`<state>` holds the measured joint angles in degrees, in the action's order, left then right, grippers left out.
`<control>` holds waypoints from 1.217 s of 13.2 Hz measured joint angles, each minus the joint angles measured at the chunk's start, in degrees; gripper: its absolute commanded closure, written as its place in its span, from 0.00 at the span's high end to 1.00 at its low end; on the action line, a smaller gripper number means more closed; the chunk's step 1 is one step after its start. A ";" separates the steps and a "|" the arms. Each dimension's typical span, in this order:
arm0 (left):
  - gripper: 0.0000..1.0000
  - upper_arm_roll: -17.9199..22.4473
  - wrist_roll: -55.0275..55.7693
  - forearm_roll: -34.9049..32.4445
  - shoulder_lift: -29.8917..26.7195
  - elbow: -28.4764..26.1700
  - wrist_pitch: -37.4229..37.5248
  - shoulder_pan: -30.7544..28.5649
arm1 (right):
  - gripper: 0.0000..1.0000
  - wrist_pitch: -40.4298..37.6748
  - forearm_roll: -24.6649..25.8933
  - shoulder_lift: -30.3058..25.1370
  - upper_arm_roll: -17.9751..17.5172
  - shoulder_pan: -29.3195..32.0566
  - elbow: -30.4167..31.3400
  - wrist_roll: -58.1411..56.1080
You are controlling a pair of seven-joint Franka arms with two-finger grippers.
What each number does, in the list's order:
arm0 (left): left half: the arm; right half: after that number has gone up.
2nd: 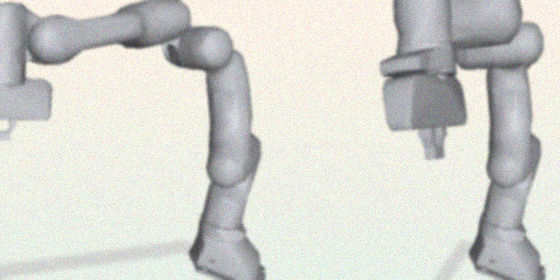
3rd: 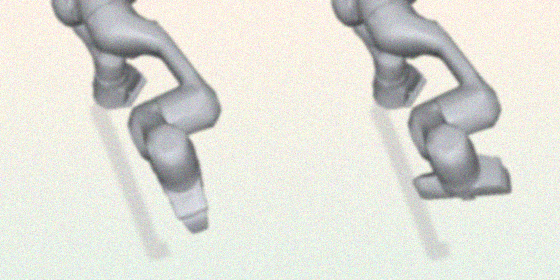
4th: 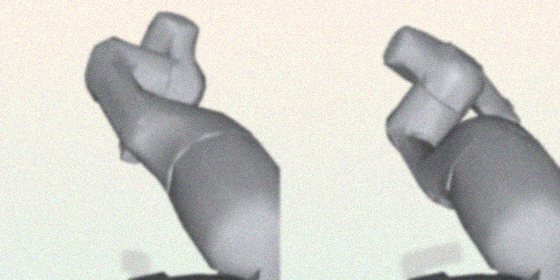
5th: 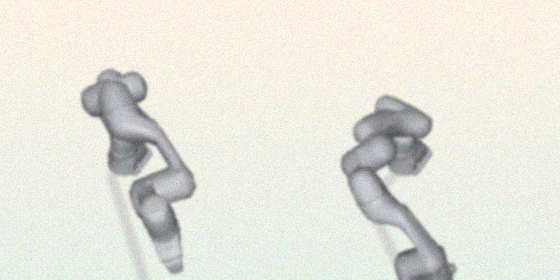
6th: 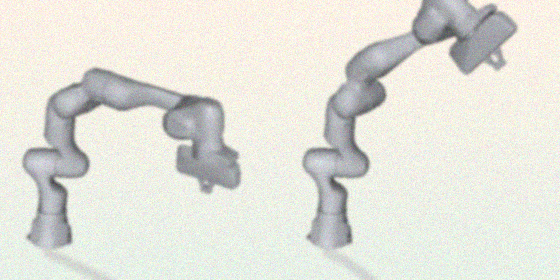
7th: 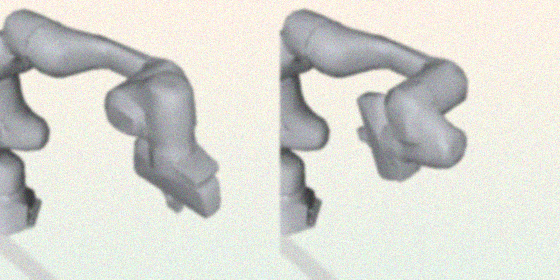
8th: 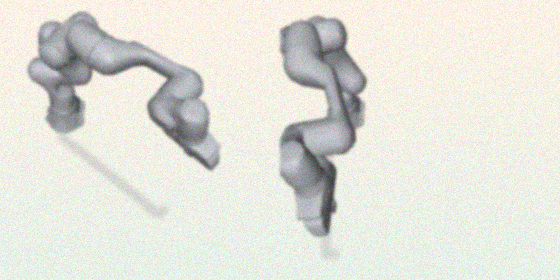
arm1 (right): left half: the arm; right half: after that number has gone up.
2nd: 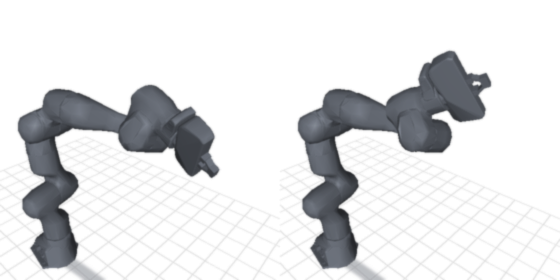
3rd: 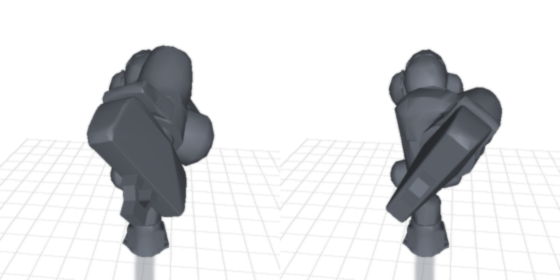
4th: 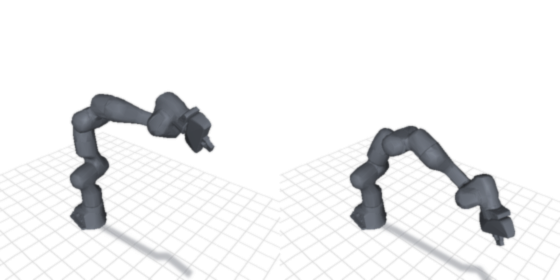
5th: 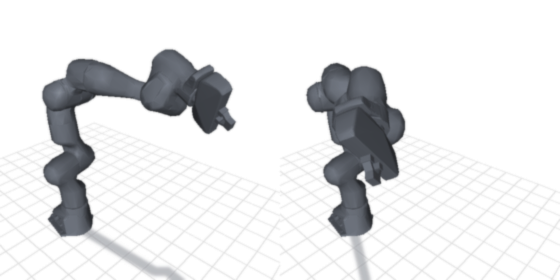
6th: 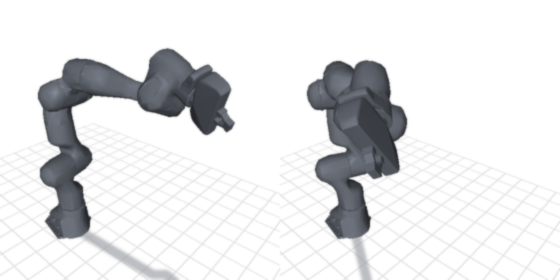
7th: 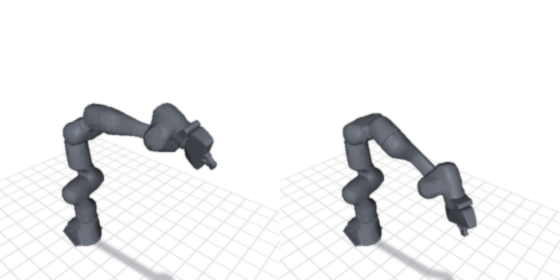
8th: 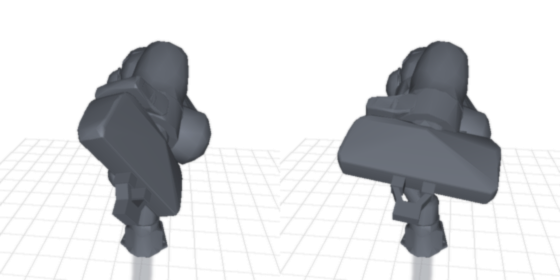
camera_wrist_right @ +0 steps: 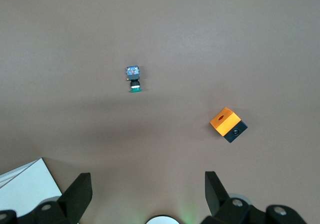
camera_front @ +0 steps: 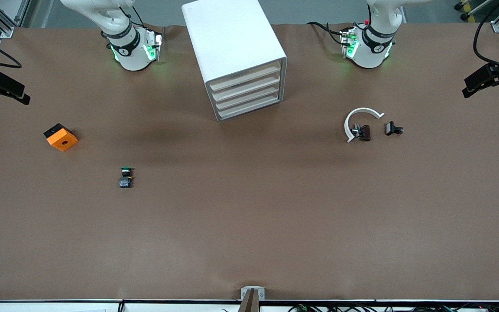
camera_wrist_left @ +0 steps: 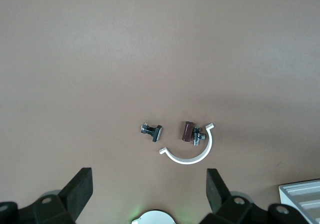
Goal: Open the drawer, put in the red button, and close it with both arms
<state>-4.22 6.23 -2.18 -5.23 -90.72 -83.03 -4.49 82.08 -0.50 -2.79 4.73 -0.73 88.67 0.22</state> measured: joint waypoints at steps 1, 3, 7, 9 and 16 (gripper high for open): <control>1.00 0.24 -0.31 0.00 -0.12 0.00 0.00 0.04 | 1.00 0.00 0.00 0.00 0.02 0.02 -0.03 0.00; 1.00 0.38 -0.43 0.00 -0.27 0.00 -0.05 0.36 | 1.00 -0.01 0.00 0.02 0.02 0.02 -0.03 0.00; 1.00 0.38 -0.45 0.00 -0.31 0.00 -0.62 1.06 | 1.00 -0.01 0.01 0.39 0.02 0.03 -0.03 0.00; 1.00 0.38 -0.45 0.00 -0.32 0.01 -0.84 1.80 | 1.00 -0.02 0.03 0.83 0.03 0.04 -0.03 0.00; 1.00 0.37 -0.45 0.00 -0.22 -0.13 -2.92 3.47 | 1.00 -0.01 0.07 1.21 0.03 0.04 -0.07 0.00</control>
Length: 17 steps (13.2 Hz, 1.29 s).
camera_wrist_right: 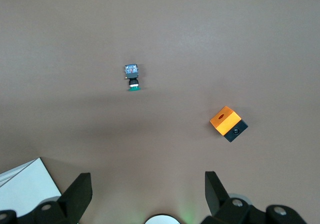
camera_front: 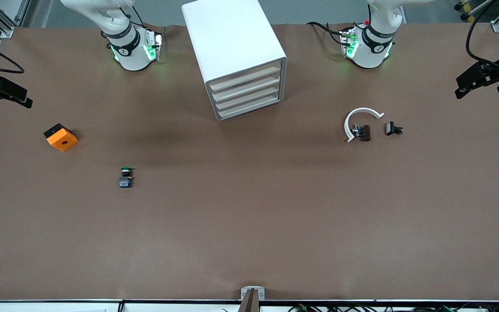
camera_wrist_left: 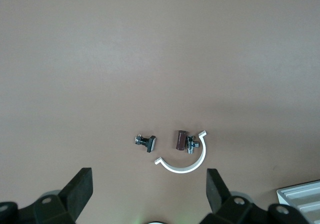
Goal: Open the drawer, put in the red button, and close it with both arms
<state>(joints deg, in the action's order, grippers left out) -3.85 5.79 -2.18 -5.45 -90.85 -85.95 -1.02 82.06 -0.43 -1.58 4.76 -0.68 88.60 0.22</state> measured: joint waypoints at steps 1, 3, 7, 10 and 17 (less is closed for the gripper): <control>1.00 0.00 0.00 0.00 0.03 -0.04 -0.35 0.17 | 1.00 0.00 0.01 0.00 0.00 0.00 -0.01 0.00; 1.00 -0.01 0.00 0.00 0.05 -0.14 -0.94 0.49 | 1.00 0.00 0.02 0.00 0.00 0.01 -0.03 0.00; 1.00 -0.20 0.00 0.00 0.35 -0.53 -1.34 1.49 | 1.00 0.00 0.07 0.13 0.01 0.01 -0.04 0.00; 1.00 -0.39 0.00 0.61 0.49 -0.62 -1.51 1.86 | 1.00 0.00 0.09 0.39 0.00 0.01 -0.08 0.00; 1.00 -0.78 0.00 0.88 1.14 -0.63 -1.72 0.24 | 1.00 -0.06 0.10 0.43 0.00 0.01 -1.27 0.00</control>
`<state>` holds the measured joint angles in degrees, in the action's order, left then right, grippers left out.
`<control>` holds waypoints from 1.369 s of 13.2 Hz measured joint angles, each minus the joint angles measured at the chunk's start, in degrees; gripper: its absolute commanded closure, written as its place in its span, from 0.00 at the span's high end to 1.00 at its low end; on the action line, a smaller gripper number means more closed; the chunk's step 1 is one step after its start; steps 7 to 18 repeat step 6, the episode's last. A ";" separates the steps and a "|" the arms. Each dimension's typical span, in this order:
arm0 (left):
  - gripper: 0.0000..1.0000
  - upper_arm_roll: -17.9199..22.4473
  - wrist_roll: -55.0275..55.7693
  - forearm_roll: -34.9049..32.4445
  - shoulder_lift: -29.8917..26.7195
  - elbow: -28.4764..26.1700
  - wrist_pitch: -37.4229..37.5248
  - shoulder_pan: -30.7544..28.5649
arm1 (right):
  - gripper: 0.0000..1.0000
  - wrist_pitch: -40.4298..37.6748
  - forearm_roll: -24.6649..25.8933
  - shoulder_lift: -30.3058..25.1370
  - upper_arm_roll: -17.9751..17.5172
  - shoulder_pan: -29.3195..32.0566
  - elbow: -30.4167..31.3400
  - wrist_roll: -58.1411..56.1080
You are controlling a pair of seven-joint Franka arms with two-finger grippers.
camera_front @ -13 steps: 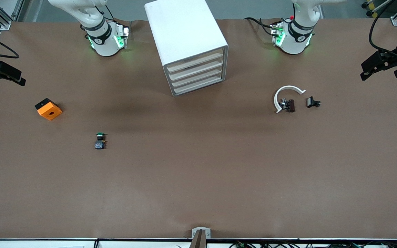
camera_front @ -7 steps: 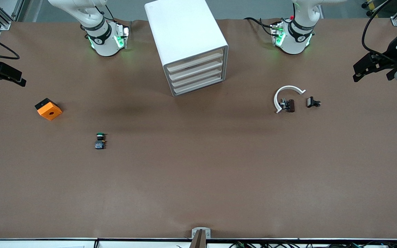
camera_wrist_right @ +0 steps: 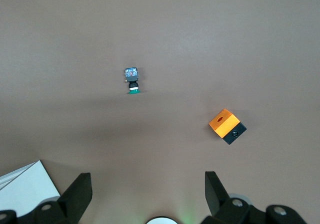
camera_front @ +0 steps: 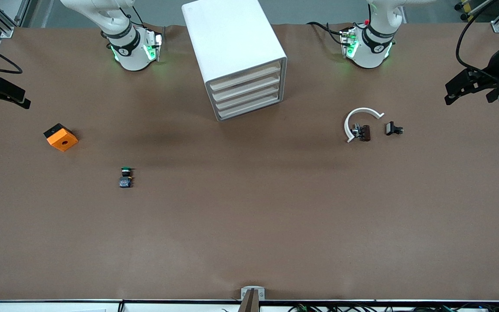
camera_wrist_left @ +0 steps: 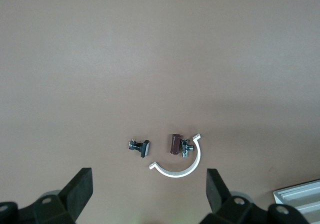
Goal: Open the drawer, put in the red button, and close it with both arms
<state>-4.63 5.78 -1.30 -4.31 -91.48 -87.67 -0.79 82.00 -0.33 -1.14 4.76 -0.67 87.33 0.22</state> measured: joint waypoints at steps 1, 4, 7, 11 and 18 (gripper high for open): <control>1.00 -0.42 0.00 0.29 0.08 0.00 -0.05 -0.55 | 1.00 0.00 0.00 0.00 0.00 0.00 -0.07 0.00; 1.00 -1.07 0.00 0.46 0.09 0.04 -0.12 -1.33 | 1.00 -0.01 0.00 0.00 0.00 0.00 -0.11 0.00; 1.00 -1.07 0.00 0.53 0.09 0.07 -0.16 -1.51 | 1.00 -0.02 0.00 0.00 0.00 0.00 -0.13 0.00; 1.00 -1.07 0.00 0.53 0.09 0.07 -0.16 -1.51 | 1.00 -0.02 0.00 0.00 0.00 0.00 -0.13 0.00; 1.00 -1.07 0.00 0.53 0.09 0.07 -0.16 -1.51 | 1.00 -0.02 0.00 0.00 0.00 0.00 -0.13 0.00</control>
